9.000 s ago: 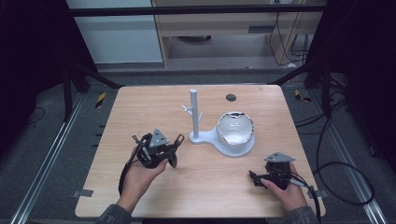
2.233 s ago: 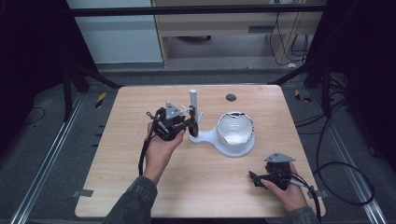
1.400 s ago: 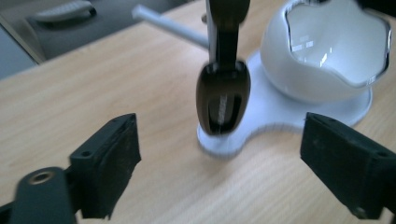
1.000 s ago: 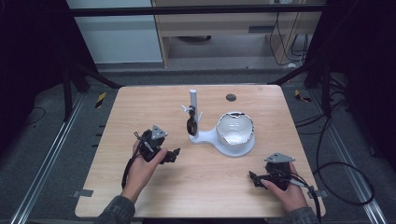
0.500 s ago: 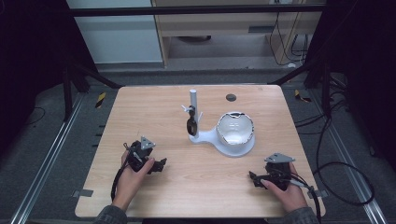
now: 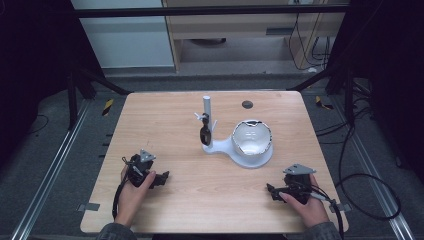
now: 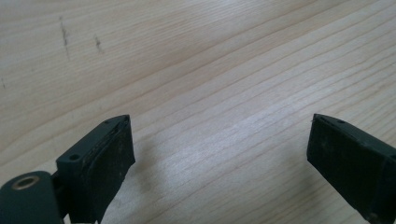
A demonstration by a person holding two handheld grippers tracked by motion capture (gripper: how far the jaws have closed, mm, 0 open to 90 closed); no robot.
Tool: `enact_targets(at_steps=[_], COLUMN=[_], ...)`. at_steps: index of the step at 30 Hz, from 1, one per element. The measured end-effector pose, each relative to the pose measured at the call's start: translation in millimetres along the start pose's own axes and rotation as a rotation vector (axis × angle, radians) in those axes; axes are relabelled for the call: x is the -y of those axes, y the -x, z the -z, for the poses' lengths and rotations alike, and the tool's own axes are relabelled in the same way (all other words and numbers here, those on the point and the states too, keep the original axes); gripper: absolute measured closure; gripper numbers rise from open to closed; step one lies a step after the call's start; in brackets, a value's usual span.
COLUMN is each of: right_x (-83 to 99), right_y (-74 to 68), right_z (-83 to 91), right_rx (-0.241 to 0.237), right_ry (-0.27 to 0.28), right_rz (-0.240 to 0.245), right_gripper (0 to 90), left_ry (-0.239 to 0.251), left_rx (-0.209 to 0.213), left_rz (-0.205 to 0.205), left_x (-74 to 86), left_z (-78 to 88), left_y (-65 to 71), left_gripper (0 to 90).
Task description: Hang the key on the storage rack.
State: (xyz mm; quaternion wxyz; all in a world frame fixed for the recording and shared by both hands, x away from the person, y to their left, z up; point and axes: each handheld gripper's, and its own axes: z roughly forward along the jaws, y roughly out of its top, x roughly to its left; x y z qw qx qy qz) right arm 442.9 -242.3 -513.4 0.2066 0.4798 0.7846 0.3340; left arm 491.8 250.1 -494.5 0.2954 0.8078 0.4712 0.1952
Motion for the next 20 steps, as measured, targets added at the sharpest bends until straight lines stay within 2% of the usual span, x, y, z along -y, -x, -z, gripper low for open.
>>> enact_targets(at_steps=[8, 11, 13, 14, 20], right_x=[0.0, 0.0, 0.0, 0.0, -0.1], right_y=[-0.1, 0.0, -0.3, -0.2, -0.4], right_z=[0.1, 0.0, 0.2, 0.2, 0.2], right_rx=[-0.002, 0.0, -0.001, -0.001, -0.001], right_ry=[0.0, 0.0, 0.0, 0.0, -0.001], right_rz=[-0.001, 0.0, -0.003, -0.001, -0.004], right_gripper=[0.4, 0.5, 0.4, 0.4, 0.4], left_ry=[0.016, 0.026, 0.045, 0.072, 0.069], left_rx=[0.002, 0.005, 0.007, 0.009, 0.012], left_rz=[0.023, 0.014, 0.014, 0.012, 0.006], left_x=[7.3, 8.8, 11.0, 13.8, 13.9], left_z=[-3.7, -4.3, -5.0, -6.2, -6.5], left_y=[-4.6, -5.8, -5.8, -5.7, -5.5], left_gripper=[5.7, 4.4, 3.1, 2.3, 0.0])
